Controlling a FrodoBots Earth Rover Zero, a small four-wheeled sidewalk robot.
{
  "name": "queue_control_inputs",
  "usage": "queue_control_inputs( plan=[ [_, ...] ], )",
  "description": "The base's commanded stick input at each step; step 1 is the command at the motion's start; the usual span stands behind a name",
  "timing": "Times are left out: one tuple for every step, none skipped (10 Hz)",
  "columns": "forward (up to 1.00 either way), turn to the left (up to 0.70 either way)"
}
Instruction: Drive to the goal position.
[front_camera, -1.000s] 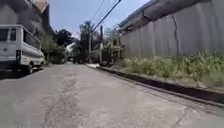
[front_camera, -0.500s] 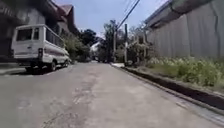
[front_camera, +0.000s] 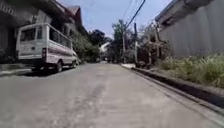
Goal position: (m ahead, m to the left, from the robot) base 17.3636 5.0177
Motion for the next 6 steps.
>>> queue_control_inputs(
  plan=[
    [1.0, 0.0],
    [1.0, 0.0],
    [1.0, 0.0],
    [1.0, 0.0],
    [1.0, 0.0],
    [1.0, 0.0]
  ],
)
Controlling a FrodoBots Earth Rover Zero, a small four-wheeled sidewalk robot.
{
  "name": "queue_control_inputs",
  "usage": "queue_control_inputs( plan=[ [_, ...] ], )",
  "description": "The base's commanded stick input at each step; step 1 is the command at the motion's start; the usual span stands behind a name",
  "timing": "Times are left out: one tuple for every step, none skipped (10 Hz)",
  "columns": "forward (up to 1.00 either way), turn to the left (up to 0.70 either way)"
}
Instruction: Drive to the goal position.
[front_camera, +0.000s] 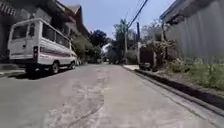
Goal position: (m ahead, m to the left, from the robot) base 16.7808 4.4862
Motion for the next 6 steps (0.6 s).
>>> queue_control_inputs(
  plan=[
    [1.0, 0.0],
    [1.0, 0.0],
    [1.0, 0.0],
    [1.0, 0.0],
    [1.0, 0.0],
    [1.0, 0.0]
  ],
)
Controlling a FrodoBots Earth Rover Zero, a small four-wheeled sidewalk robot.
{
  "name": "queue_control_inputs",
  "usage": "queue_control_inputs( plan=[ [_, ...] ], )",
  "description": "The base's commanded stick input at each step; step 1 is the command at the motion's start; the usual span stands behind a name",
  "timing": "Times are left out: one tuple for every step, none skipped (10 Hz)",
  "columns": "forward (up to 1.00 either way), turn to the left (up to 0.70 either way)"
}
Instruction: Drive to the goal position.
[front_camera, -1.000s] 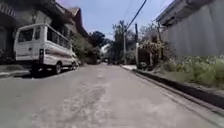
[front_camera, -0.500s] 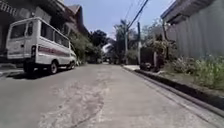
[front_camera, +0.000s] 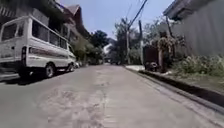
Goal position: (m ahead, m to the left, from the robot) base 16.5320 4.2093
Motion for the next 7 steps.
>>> queue_control_inputs(
  plan=[
    [1.0, 0.0],
    [1.0, 0.0],
    [1.0, 0.0],
    [1.0, 0.0],
    [1.0, 0.0],
    [1.0, 0.0],
    [1.0, 0.0]
  ],
)
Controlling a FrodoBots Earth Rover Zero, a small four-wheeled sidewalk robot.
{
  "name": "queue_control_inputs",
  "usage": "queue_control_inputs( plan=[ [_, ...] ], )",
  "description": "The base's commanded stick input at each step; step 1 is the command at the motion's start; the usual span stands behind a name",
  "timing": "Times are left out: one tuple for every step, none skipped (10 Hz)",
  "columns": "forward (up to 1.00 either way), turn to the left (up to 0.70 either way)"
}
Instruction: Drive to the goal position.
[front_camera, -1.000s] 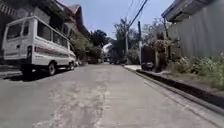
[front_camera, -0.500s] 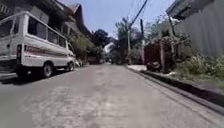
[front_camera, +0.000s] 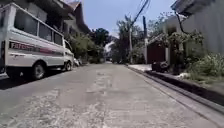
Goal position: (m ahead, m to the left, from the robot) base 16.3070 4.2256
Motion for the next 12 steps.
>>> queue_control_inputs(
  plan=[
    [1.0, 0.0],
    [1.0, 0.0],
    [1.0, 0.0],
    [1.0, 0.0],
    [1.0, 0.0],
    [1.0, 0.0],
    [1.0, 0.0],
    [1.0, 0.0],
    [1.0, 0.0],
    [1.0, 0.0],
    [1.0, 0.0],
    [1.0, 0.0]
  ],
)
